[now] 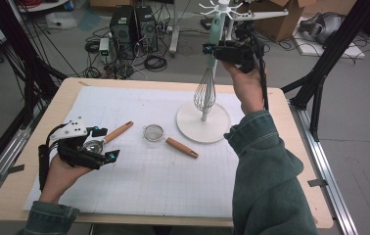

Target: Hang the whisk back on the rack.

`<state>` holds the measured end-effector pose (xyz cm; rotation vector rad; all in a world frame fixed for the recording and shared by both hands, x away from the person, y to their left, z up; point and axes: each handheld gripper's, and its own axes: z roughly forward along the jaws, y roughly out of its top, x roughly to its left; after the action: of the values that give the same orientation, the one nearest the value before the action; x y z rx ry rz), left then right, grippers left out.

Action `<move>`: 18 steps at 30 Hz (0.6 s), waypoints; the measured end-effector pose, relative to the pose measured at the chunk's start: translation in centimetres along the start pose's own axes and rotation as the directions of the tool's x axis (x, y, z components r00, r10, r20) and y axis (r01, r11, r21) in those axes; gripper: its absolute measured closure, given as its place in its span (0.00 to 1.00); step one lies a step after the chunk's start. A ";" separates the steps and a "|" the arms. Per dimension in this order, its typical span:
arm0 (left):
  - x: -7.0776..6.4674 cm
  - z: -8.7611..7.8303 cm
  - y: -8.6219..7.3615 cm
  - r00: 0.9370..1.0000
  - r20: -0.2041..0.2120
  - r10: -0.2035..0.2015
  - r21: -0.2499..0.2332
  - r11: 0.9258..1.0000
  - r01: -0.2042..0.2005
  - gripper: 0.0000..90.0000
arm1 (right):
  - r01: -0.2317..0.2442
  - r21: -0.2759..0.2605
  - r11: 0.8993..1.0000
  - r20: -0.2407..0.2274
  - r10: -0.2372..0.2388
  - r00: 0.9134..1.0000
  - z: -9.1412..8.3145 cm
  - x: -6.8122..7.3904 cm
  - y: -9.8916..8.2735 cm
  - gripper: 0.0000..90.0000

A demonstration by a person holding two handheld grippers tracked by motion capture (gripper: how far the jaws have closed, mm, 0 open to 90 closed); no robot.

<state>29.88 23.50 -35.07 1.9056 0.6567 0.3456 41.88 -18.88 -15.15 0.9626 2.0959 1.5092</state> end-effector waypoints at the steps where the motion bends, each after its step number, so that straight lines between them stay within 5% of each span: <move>1: 0.0 0.0 0.0 1.000 0.000 0.001 0.001 1.000 -0.001 0.11 | 0.003 -0.001 1.000 0.003 -0.003 1.000 0.0 0.0 0.1 0.74; 18: 0.4 -0.2 -0.4 1.000 -0.006 -0.012 0.001 1.000 0.012 0.11 | -0.004 0.021 1.000 0.028 0.003 1.000 0.6 -0.7 0.4 0.74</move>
<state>30.04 24.00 -35.34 1.9021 0.6718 0.3435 42.91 -18.86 -15.01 0.9894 2.0964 1.4696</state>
